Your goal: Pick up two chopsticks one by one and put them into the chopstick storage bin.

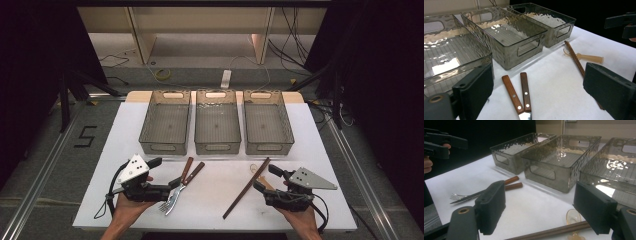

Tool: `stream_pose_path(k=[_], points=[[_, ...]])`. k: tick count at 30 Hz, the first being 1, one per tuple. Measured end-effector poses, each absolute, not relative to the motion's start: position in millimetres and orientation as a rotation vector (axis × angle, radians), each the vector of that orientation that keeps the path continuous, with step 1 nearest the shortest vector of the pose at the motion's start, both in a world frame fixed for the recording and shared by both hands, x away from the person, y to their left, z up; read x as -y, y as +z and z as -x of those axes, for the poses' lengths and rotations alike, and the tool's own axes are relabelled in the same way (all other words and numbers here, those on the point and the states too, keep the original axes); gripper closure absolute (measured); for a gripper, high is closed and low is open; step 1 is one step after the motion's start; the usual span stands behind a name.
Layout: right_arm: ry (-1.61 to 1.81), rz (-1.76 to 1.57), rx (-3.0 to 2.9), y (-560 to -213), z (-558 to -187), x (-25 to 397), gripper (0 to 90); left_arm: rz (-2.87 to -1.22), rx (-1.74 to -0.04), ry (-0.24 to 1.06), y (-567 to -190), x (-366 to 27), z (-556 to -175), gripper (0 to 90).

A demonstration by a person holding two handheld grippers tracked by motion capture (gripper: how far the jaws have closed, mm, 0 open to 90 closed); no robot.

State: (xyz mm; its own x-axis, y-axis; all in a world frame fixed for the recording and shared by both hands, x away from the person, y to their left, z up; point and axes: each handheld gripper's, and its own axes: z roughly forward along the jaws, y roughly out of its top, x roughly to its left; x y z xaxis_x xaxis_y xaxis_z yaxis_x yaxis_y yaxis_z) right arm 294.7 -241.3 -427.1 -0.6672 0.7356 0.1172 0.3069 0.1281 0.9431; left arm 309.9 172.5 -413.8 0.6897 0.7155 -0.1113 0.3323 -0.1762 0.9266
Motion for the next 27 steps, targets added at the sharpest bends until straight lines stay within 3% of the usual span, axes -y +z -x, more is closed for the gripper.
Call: stream_pose_path(k=[15,27], points=[[1.506,-1.017,-1.991,-423.3,-294.1,245.9,25.6,-1.782,-0.916,0.384,-410.2,-163.2,-313.3,10.2],[1.473,-1.017,-1.955,-419.6,-293.5,250.3,25.5,-1.936,-0.931,0.294,-404.6,-111.0,-326.7,12.7]])
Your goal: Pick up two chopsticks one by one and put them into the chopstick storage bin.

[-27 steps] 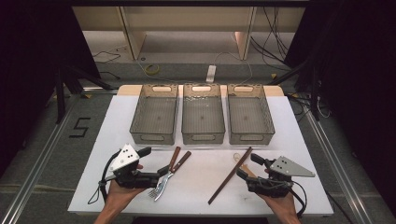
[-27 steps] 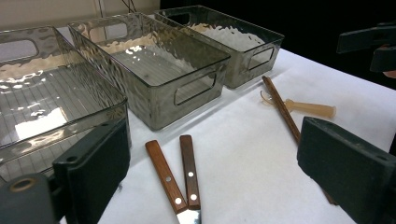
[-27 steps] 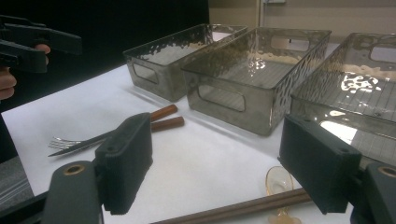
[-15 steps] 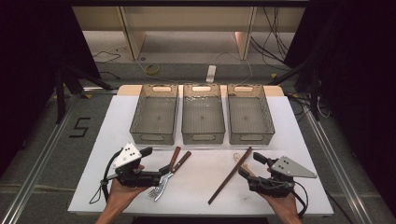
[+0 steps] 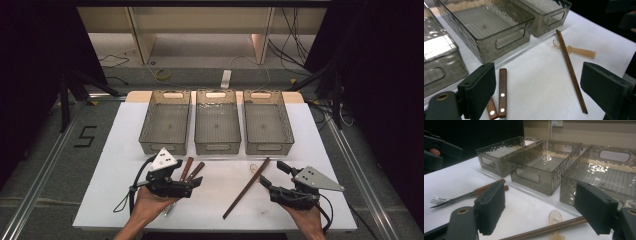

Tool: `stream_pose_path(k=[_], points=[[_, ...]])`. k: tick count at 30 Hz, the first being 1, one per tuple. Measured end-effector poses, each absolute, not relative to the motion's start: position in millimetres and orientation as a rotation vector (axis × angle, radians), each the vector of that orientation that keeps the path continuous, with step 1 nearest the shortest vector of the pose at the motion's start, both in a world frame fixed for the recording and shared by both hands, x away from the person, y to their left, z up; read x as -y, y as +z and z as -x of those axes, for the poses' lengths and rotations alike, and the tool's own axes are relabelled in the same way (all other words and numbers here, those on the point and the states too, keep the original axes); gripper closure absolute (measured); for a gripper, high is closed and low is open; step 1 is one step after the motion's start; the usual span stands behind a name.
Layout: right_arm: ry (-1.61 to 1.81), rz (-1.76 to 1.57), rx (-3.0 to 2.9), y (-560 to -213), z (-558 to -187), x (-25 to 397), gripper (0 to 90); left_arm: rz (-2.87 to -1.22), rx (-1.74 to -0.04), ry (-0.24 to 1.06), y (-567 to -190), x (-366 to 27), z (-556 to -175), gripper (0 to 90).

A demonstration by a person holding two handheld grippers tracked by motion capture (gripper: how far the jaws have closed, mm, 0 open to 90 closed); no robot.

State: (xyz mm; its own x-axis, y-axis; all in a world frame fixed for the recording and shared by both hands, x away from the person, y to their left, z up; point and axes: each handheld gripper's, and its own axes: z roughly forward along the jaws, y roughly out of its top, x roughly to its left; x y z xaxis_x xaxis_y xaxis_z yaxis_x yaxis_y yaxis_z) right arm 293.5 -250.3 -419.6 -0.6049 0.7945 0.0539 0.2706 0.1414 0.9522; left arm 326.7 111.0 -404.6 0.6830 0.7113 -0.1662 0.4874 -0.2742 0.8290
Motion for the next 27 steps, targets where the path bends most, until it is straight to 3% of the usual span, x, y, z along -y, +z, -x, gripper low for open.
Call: stream_pose_path(k=[13,22,27], points=[[1.34,-1.047,-1.961,-422.1,-297.6,252.0,25.5,-2.152,-0.942,0.335,-413.3,-59.2,-352.2,14.0],[1.332,-1.097,-1.964,-423.7,-300.9,257.0,25.6,-2.259,-0.9,0.197,-428.6,-18.2,-357.7,17.1],[1.328,-1.087,-1.977,-423.9,-300.8,256.1,25.6,-2.351,-0.853,0.16,-439.4,3.3,-361.1,26.6]])
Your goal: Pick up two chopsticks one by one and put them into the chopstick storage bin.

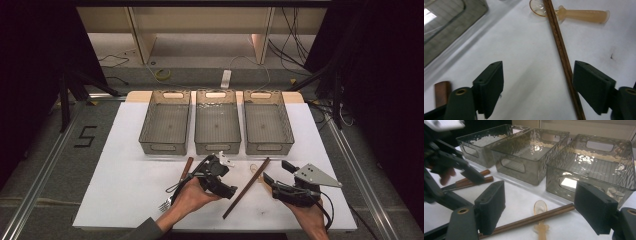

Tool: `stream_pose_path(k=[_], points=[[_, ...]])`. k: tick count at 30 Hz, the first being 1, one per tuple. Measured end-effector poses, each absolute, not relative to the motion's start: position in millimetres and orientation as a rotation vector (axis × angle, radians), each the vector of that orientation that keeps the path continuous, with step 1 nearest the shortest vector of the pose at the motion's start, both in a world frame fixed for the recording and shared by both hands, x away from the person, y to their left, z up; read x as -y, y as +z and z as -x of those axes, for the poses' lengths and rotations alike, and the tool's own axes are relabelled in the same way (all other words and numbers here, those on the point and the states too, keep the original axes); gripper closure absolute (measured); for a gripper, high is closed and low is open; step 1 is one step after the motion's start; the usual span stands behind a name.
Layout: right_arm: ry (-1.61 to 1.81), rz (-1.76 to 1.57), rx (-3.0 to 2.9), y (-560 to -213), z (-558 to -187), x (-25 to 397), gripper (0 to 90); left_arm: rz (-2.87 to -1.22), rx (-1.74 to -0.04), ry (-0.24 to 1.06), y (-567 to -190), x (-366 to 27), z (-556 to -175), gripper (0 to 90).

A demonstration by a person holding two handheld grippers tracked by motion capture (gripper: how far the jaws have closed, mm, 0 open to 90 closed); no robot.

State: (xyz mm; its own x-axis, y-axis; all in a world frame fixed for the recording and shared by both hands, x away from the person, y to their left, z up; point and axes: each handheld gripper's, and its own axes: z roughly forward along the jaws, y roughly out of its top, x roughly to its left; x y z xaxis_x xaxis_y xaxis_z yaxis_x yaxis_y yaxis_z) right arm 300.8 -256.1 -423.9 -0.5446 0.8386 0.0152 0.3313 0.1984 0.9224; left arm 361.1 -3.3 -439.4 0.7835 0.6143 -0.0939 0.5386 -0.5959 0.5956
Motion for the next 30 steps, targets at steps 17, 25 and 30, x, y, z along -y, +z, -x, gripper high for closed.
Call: stream_pose_path(k=[17,25,30], points=[[1.307,-1.097,-1.986,-424.8,-301.9,256.5,25.6,-2.425,-0.811,0.058,-459.7,39.1,-370.0,43.9],[1.311,-1.092,-1.992,-424.3,-301.3,256.3,25.5,-2.449,-0.79,0.063,-461.3,47.7,-371.0,57.4],[1.317,-1.095,-1.987,-424.0,-301.3,257.5,25.6,-2.441,-0.798,0.062,-464.0,47.9,-370.7,60.2]])
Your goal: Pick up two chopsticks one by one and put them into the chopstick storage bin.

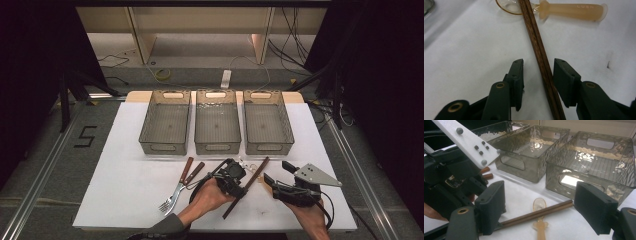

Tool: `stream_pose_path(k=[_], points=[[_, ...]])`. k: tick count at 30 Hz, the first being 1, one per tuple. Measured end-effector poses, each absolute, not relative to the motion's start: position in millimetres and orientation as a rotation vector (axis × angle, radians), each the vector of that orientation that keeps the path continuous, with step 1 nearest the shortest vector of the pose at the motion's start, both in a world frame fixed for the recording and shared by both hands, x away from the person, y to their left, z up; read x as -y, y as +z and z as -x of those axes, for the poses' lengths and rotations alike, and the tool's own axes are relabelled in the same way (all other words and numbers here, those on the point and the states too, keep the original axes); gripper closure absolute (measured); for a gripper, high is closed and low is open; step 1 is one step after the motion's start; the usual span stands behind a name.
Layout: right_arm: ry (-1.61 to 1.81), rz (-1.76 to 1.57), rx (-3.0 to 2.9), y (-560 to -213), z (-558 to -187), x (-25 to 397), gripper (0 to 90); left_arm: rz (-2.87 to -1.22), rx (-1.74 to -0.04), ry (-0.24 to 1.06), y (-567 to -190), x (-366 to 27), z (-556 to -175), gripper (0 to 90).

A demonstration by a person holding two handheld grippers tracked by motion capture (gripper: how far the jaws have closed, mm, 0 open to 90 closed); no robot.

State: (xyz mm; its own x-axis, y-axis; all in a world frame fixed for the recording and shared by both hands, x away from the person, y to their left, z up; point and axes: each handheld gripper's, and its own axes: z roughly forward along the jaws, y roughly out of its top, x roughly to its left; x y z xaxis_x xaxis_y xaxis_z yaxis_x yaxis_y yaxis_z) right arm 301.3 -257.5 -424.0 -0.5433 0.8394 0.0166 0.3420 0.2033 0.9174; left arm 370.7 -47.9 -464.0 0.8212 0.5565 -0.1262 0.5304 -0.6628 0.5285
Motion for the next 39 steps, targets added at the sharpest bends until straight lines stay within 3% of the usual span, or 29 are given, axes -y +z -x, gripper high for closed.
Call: stream_pose_path(k=[9,26,39], points=[[1.318,-1.092,-1.989,-423.9,-301.5,257.1,25.6,-2.447,-0.79,0.032,-464.7,48.0,-370.7,62.6],[1.315,-1.093,-1.991,-423.9,-301.8,257.7,25.6,-2.481,-0.782,0.029,-468.0,49.3,-370.3,76.8],[1.308,-1.089,-1.999,-424.0,-301.7,256.9,25.9,-2.47,-0.801,0.041,-468.7,48.9,-371.1,82.7]])
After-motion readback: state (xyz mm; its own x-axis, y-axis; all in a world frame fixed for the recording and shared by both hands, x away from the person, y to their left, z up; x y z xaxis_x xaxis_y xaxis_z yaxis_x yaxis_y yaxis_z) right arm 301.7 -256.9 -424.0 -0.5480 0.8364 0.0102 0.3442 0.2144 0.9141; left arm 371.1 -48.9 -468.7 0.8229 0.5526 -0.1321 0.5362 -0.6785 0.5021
